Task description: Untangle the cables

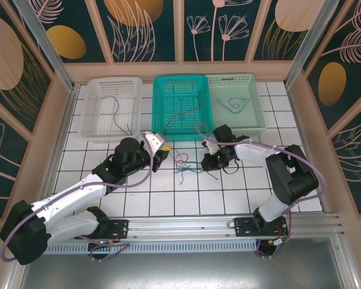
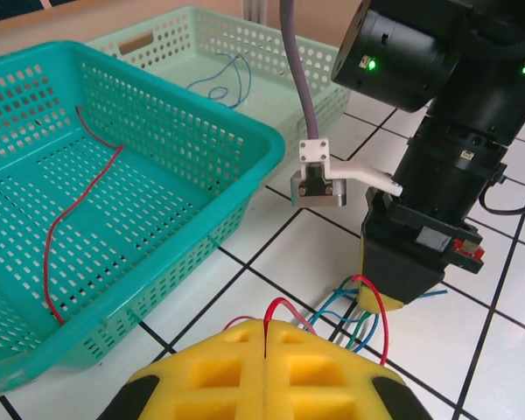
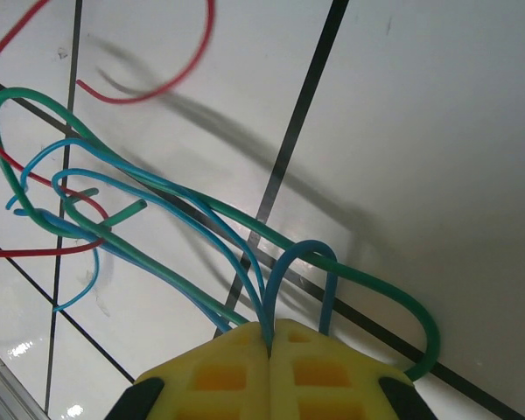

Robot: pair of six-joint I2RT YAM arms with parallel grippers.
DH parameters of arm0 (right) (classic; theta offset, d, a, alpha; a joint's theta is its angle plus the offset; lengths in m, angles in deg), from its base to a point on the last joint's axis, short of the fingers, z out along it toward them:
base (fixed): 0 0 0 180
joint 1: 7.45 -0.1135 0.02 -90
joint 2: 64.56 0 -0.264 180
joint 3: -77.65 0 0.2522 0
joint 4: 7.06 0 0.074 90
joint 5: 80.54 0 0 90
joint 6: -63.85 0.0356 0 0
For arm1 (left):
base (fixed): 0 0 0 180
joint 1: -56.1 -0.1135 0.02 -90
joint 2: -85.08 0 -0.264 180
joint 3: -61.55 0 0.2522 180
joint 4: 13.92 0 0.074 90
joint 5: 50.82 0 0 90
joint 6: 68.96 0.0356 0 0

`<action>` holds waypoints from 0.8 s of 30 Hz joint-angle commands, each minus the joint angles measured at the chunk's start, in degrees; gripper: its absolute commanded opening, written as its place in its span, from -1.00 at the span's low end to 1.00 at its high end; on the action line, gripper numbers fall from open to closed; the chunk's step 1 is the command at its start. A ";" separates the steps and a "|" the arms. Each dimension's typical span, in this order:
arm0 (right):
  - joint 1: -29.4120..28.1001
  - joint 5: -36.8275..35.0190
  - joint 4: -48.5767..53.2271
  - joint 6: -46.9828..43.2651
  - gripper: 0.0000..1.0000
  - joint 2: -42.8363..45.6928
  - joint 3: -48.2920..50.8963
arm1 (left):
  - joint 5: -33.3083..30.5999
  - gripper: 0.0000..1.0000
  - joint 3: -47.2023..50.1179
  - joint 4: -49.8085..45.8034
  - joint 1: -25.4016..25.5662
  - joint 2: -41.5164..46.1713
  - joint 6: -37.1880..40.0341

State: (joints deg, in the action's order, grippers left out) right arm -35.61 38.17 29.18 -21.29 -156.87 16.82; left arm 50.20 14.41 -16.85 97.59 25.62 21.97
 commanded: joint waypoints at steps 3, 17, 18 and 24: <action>0.45 -1.58 0.63 0.23 -1.00 -1.39 0.00 | -1.96 -1.00 -2.77 -0.02 -0.52 3.86 -1.36; 0.65 1.29 -0.97 0.67 -0.73 2.44 -0.24 | 4.28 -1.00 -5.55 2.52 -0.46 5.28 -3.96; 0.65 1.44 -0.89 0.59 -0.70 3.25 -0.19 | 4.10 -1.00 -5.55 2.55 -0.53 5.32 -4.04; 1.77 -0.07 -1.19 1.20 0.01 5.43 0.46 | 3.20 -1.00 -5.68 6.22 -0.48 7.68 -4.96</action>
State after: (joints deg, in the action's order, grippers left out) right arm -34.54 38.37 28.09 -20.67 -152.98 16.80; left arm 52.69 9.75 -15.54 97.33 31.78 18.47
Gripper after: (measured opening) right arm 0.480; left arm 0.053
